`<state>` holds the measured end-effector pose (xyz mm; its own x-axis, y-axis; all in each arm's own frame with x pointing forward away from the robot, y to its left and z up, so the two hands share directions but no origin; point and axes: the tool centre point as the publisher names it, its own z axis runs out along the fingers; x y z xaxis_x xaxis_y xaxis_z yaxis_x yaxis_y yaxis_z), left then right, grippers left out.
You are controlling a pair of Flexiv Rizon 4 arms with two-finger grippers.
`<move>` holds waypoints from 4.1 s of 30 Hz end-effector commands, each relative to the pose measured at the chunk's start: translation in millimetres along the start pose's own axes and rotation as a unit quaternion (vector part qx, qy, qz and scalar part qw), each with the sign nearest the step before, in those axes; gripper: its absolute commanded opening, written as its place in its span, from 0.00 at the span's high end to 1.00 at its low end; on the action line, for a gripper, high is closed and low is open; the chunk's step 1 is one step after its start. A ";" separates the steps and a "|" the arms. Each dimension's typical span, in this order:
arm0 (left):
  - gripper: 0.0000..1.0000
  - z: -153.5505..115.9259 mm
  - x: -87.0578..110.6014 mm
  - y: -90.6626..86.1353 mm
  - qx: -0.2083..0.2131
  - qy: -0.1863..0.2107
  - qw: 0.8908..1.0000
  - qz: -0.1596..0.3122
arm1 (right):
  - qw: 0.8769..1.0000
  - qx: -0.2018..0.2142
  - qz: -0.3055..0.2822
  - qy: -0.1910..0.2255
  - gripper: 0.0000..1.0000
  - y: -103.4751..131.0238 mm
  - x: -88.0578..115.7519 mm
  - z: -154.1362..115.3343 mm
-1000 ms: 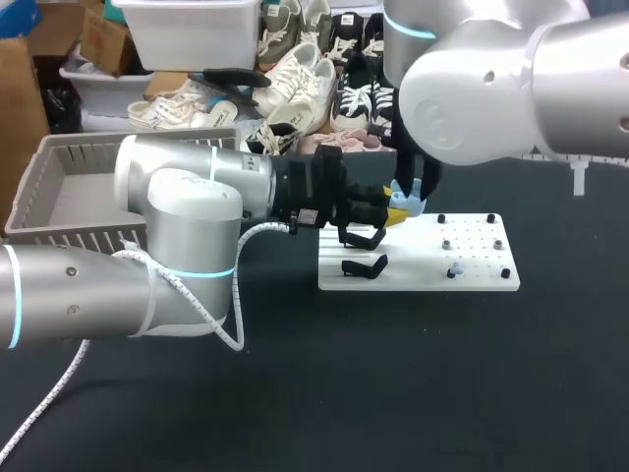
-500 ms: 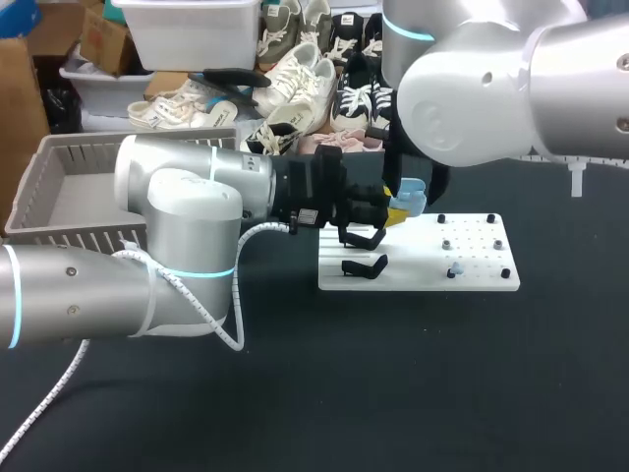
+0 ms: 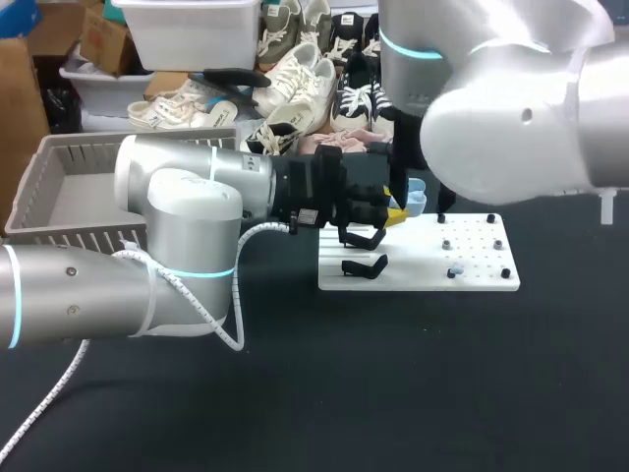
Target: Pick up each earbud case from the left stands, insert the matching earbuds, close the lid, and place the case in the box.
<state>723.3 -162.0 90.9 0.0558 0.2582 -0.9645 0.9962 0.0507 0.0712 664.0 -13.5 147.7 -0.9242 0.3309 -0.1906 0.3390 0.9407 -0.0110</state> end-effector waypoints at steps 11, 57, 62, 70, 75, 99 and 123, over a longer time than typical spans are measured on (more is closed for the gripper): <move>1.00 0.0 0.3 -1.5 -0.003 -0.001 1.000 0.001 | 0.992 -0.057 0.049 -0.097 0.53 -37.9 20.6 30.1; 1.00 0.0 0.3 -1.5 -0.003 -0.001 1.000 0.001 | 0.992 -0.080 0.057 -0.084 0.53 -56.9 4.3 111.6; 1.00 0.0 0.3 -1.5 -0.003 -0.001 1.000 0.001 | 0.990 -0.094 0.057 -0.085 0.52 -57.8 2.9 116.6; 1.00 0.0 0.3 -1.5 -0.003 -0.001 1.000 0.001 | 0.989 -0.103 0.052 -0.088 0.53 -56.1 2.6 119.0; 1.00 0.0 0.3 -1.5 -0.003 -0.001 1.000 0.001 | 0.989 -0.107 0.054 -0.086 0.53 -54.7 2.8 120.4; 1.00 0.0 0.3 -1.5 -0.003 -0.001 1.000 0.001 | 0.986 -0.117 0.084 -0.080 0.58 -51.8 5.4 127.2; 1.00 0.0 0.3 -1.5 -0.003 -0.001 1.000 0.001 | 0.986 -0.122 0.085 -0.075 0.65 -49.5 -2.3 132.7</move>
<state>723.3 -162.0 91.0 0.0557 0.2582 -0.9645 0.9962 0.0507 0.0711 672.3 -70.9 21.6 -0.8180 0.4855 -0.3085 0.4179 0.8701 0.2614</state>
